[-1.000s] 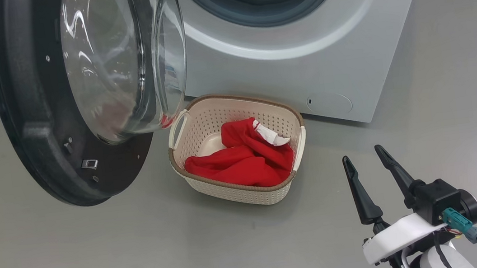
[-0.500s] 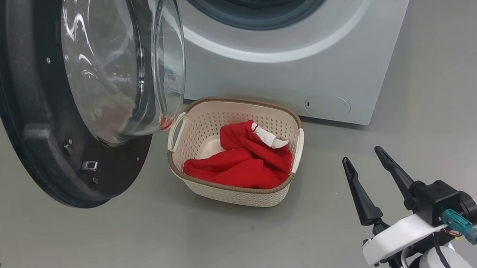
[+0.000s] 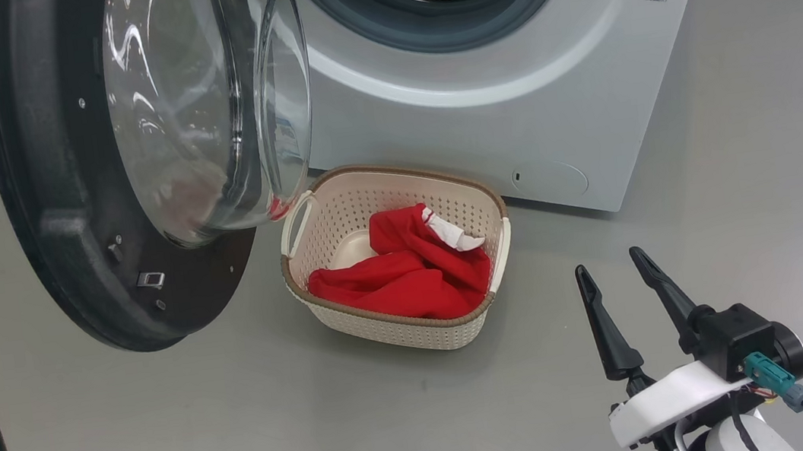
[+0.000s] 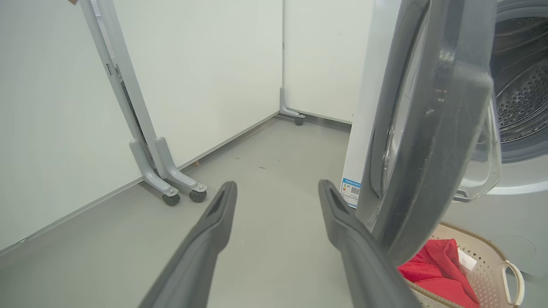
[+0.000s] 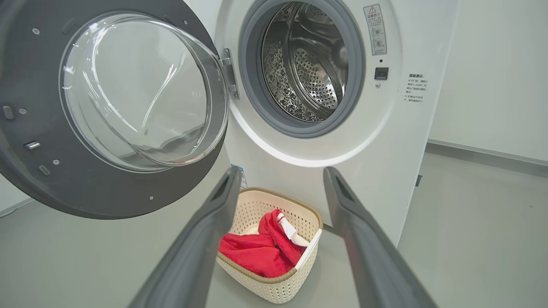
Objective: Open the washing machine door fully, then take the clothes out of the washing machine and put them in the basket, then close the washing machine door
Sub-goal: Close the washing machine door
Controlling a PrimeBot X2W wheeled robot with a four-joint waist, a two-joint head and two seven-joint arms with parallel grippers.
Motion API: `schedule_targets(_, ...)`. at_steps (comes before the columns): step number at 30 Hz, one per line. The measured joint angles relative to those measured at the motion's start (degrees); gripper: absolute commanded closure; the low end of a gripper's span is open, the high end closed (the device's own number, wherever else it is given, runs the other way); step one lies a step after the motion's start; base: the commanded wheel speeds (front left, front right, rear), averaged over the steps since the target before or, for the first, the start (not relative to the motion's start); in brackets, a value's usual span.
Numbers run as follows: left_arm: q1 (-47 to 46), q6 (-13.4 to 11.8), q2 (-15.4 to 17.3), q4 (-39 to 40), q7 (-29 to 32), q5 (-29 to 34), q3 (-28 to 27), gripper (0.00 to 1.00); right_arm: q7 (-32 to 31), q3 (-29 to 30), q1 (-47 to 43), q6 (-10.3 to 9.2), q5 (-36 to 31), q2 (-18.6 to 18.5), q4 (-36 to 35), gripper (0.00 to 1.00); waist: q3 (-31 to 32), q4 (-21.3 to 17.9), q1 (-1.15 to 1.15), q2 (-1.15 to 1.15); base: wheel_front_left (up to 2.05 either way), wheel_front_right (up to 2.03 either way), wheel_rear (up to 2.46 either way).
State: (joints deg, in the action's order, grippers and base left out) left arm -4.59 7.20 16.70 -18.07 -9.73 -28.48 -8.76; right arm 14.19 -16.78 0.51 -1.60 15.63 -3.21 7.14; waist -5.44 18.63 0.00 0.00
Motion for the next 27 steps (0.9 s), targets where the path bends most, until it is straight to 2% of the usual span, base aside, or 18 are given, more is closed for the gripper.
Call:
schedule_targets(7,0.05,0.00,0.37,-0.34,-0.55,2.07,0.98,0.00,0.00,0.02,0.00,0.00,0.01,0.02,-0.04,0.00,-0.04,-0.15,0.00,0.00,0.00,0.00,0.00)
schedule_targets(27,0.15,0.00,0.46,-1.76,-1.63,2.81,2.15,0.00,0.00,0.36,0.00,0.00,0.01,0.11,-0.24,0.00,0.25,-0.32,0.00,0.00,0.00,0.00,0.00)
